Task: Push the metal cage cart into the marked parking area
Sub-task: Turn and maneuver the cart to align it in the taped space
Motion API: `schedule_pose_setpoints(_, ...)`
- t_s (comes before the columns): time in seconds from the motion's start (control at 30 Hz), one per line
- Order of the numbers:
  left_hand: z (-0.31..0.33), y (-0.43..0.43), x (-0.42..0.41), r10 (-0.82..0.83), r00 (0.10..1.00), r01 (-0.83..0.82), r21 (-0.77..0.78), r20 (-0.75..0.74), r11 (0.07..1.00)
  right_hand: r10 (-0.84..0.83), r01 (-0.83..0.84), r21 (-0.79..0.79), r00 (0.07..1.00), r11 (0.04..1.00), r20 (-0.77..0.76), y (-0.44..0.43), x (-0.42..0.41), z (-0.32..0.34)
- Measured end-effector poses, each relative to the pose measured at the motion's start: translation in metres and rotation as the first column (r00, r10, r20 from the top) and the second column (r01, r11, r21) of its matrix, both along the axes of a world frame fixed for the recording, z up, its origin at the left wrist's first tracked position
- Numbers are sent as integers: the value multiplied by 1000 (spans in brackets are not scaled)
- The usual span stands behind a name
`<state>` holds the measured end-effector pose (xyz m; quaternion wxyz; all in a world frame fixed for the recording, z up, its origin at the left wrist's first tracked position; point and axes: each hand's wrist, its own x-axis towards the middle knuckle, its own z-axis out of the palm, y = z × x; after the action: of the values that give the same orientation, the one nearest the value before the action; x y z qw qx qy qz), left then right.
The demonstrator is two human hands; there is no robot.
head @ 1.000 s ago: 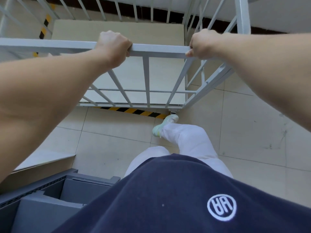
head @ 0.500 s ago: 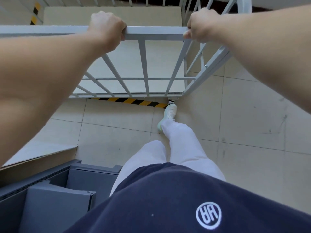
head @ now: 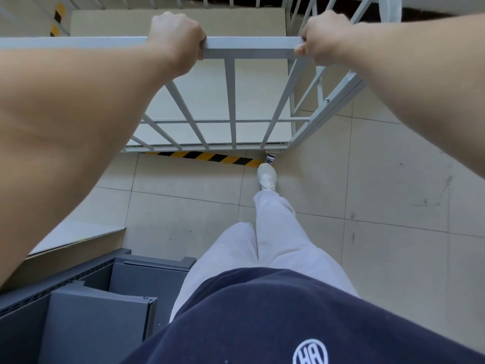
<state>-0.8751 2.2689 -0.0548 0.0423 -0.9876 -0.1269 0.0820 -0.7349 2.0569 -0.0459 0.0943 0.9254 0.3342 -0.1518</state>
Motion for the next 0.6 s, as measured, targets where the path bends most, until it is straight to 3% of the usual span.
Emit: schedule_pose_setpoints(0.6, -5, 7, 0, 7, 1000, -7, 18, 5, 1000, 3, -3, 1, 1000, 1000, -29, 5, 4, 5)
